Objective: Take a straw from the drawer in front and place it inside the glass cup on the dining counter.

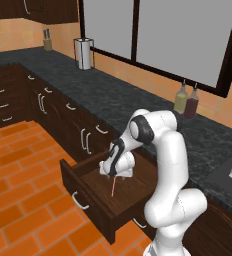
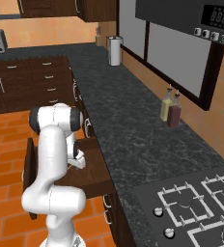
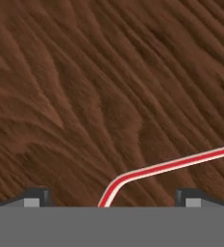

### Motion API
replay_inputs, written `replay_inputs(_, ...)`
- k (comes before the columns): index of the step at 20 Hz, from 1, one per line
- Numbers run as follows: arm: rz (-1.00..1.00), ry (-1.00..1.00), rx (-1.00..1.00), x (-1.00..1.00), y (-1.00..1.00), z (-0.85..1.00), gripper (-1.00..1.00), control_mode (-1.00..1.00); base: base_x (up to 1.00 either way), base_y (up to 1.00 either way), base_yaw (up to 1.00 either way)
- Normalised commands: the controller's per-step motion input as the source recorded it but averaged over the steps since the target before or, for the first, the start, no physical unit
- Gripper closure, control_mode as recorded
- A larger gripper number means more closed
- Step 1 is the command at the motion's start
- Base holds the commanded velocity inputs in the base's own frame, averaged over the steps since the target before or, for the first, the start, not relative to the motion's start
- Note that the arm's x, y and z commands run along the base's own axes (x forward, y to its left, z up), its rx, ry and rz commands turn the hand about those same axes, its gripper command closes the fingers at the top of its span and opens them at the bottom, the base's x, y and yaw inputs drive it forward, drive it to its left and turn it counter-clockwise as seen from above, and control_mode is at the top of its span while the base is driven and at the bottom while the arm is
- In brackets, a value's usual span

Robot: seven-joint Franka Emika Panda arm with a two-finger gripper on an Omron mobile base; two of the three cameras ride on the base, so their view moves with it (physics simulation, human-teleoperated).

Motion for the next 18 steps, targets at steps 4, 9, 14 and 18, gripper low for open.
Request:
replay_inputs(4, -0.08, 0.00, 0.01, 0.00, 0.00, -0.33, 1.00, -1.00, 0.00, 0.00, 0.00)
replay_inputs(9, -0.04, 0.00, 0.04, 0.00, 0.00, -0.31, 1.00, -1.00, 0.00, 0.00, 0.00)
replay_inputs(14, -0.01, 0.00, 0.03, 0.00, 0.02, -0.23, 1.00, -1.00, 0.00, 0.00, 0.00)
replay_inputs(18, 0.00, 0.02, 0.00, 0.00, 0.10, -0.16, 1.00, -1.00, 0.00, 0.00, 0.00)
